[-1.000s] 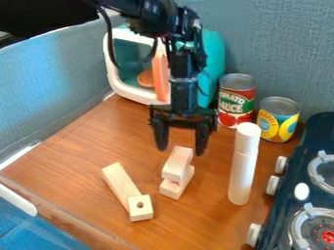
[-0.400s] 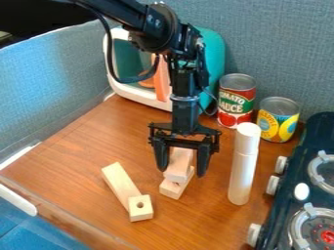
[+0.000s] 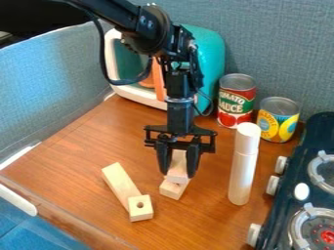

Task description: REMOVE TRIANGHT FROM TOP TO END OF THE TABLE

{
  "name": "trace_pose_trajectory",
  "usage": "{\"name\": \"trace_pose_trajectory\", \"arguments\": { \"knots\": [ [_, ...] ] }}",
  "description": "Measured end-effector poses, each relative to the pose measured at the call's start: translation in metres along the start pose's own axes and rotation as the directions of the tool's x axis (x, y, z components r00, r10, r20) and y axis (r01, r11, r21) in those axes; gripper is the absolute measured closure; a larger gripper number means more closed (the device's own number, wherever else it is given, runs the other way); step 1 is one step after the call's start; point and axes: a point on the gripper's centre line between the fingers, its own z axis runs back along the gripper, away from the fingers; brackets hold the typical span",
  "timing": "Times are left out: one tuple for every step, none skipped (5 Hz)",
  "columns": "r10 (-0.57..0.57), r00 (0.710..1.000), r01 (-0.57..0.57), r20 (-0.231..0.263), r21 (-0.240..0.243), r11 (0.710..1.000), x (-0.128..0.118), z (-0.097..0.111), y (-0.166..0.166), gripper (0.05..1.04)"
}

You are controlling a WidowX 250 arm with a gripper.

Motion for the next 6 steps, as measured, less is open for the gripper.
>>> {"name": "trace_pose_trajectory", "arguments": {
  "knots": [
    [0.01,1.0,-0.01,0.008,0.0,1.0,-0.004,0.0,0.001,0.539],
    [0.021,0.998,-0.021,0.051,0.003,1.0,-0.013,0.018,0.004,0.539],
    [0.051,0.987,-0.057,0.15,0.034,0.998,-0.025,0.053,0.014,0.539],
    [0.071,0.983,-0.082,0.171,0.059,0.995,-0.02,0.065,0.031,0.539],
    [0.08,0.992,-0.088,0.102,0.084,0.993,-0.005,0.051,0.044,0.539],
    [0.109,0.991,-0.114,0.072,0.076,0.991,0.004,0.037,0.068,0.539]
  ]
}}
